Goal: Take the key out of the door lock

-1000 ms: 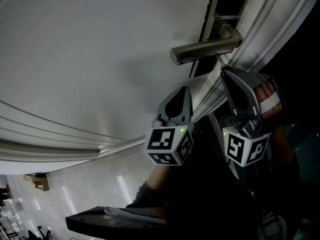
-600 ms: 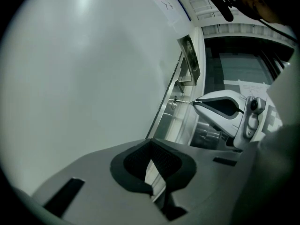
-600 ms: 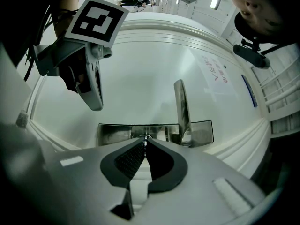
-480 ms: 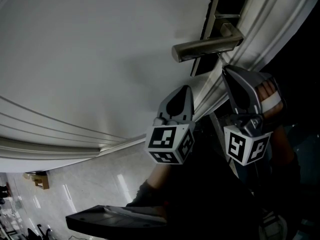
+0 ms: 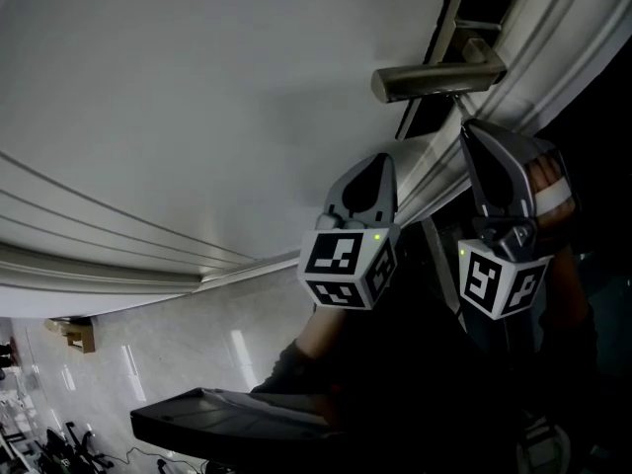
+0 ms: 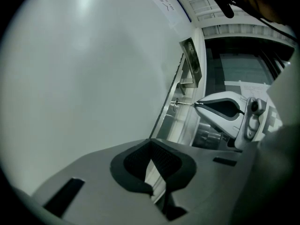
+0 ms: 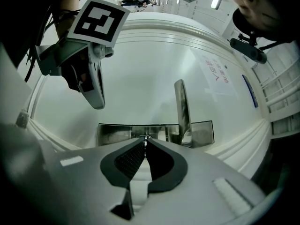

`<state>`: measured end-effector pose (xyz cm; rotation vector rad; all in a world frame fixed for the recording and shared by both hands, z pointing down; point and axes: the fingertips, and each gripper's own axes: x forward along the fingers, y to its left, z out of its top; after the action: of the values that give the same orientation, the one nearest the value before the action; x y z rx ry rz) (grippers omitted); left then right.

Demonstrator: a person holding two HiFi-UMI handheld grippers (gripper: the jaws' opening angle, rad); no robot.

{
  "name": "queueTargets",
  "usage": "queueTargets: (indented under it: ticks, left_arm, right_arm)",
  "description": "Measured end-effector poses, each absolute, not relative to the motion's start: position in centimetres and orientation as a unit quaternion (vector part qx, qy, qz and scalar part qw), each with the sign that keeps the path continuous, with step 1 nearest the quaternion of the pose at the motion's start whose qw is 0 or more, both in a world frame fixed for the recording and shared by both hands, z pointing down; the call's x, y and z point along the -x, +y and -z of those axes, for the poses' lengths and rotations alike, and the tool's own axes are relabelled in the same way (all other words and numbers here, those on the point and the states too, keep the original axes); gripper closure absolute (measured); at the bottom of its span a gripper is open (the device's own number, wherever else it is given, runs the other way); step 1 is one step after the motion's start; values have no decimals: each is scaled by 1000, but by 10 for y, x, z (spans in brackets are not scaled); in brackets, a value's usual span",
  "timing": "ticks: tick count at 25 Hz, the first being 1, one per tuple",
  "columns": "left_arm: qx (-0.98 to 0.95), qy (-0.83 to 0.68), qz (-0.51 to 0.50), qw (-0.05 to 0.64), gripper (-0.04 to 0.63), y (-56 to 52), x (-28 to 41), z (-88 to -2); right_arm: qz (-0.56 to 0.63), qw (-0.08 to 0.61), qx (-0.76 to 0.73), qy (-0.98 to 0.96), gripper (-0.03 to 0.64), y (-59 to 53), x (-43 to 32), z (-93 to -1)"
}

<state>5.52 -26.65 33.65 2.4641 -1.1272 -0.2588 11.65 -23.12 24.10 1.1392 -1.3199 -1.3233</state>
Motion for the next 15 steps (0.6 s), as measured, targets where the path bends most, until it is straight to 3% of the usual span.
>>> queueTargets:
  ticks: [15]
  left_arm:
    - [-886,-405,95,204,595,-272,-52,-337]
  right_arm:
    - [535,458,-461,-539,604,-231,-116,-242]
